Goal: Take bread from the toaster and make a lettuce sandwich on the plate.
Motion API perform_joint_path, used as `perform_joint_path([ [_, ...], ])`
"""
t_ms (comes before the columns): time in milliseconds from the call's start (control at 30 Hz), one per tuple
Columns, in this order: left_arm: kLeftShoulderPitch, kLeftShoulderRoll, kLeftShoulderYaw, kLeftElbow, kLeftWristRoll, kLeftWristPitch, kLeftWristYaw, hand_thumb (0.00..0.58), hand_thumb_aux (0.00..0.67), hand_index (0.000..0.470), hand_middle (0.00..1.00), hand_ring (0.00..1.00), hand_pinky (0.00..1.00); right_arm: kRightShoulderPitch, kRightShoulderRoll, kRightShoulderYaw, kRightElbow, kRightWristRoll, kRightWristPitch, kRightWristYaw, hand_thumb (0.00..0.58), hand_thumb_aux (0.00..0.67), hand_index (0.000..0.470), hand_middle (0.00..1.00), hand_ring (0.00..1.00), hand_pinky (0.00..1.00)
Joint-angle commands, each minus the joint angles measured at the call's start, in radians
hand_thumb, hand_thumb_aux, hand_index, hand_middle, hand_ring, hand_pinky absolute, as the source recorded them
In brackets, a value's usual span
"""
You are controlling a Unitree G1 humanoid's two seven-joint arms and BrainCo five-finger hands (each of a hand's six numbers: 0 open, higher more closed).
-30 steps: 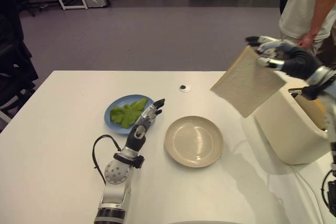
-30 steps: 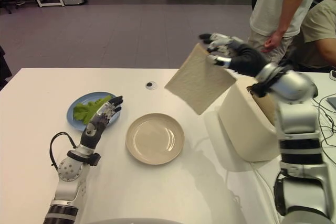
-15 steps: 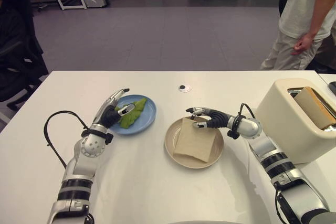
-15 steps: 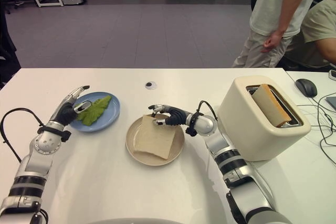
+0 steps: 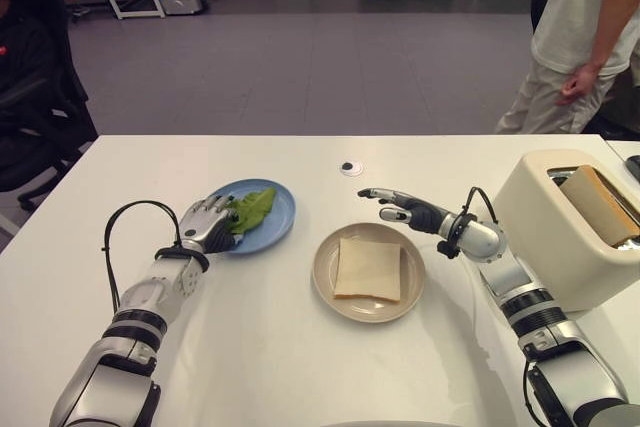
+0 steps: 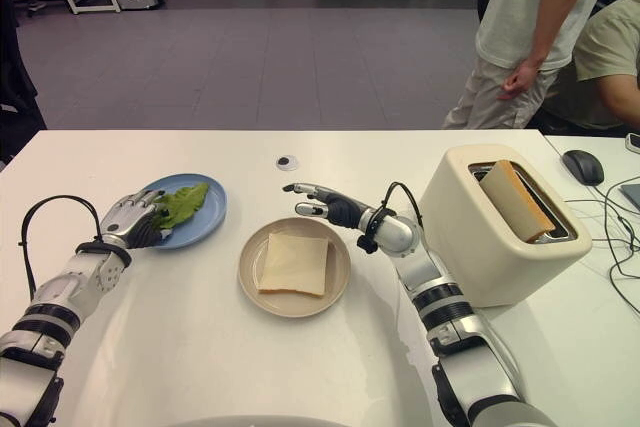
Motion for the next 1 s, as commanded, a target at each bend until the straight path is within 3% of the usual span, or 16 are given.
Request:
perform_joint_path([
  [33, 0.006, 0.004, -0.041, 0.04, 0.0, -0.012, 0.003, 0.54, 0.494, 0.347, 0.0, 0.0, 0.0, 0.006, 0.002, -0.01, 0.005, -0.011, -0.009, -0.007, 0.0, 0.0, 0.0, 0.0, 0.0, 0.0],
  [67, 0.007, 0.007, -0.042, 0.03, -0.004, -0.018, 0.012, 0.58, 0.67, 0.47, 0.0, 0.0, 0.0, 0.005, 0.002, -0.009, 0.008, -0.014, -0.013, -0.01, 0.0, 0.0, 0.0, 0.0, 0.0, 0.0],
  [367, 0.078, 0.081, 0.017, -0.228, -0.026, -0.026, 0.056, 0.58, 0.67, 0.47, 0.0, 0.0, 0.0, 0.002, 0.003, -0.008, 0.032, -0.031, -0.033, -0.029, 0.0, 0.0, 0.0, 0.0, 0.0, 0.0],
  [600, 0.176, 0.137, 0.132, -0.573, -0.038, 0.025, 0.029, 0.58, 0.67, 0.47, 0.0, 0.0, 0.0, 0.007, -0.005, -0.027, 0.039, -0.032, -0.055, -0.06, 0.0, 0.0, 0.0, 0.0, 0.0, 0.0],
  [700, 0.202, 0.079, 0.139, -0.767, -0.062, 0.034, -0.023, 0.58, 0.67, 0.47, 0.0, 0.0, 0.0, 0.008, -0.013, -0.046, 0.051, -0.028, -0.065, -0.074, 0.0, 0.0, 0.0, 0.0, 0.0, 0.0],
  [833, 0.214, -0.056, 0.035, -0.966, -0.029, 0.047, -0.109, 0.58, 0.67, 0.47, 0.0, 0.0, 0.0, -0.001, -0.022, -0.075, 0.075, -0.022, -0.073, -0.1, 0.0, 0.0, 0.0, 0.0, 0.0, 0.0],
  [1000, 0.25, -0.155, -0.112, -0.935, 0.069, 0.029, -0.15, 0.58, 0.67, 0.47, 0.0, 0.0, 0.0, -0.024, -0.029, -0.107, 0.094, -0.026, -0.08, -0.134, 0.0, 0.0, 0.0, 0.0, 0.0, 0.0],
])
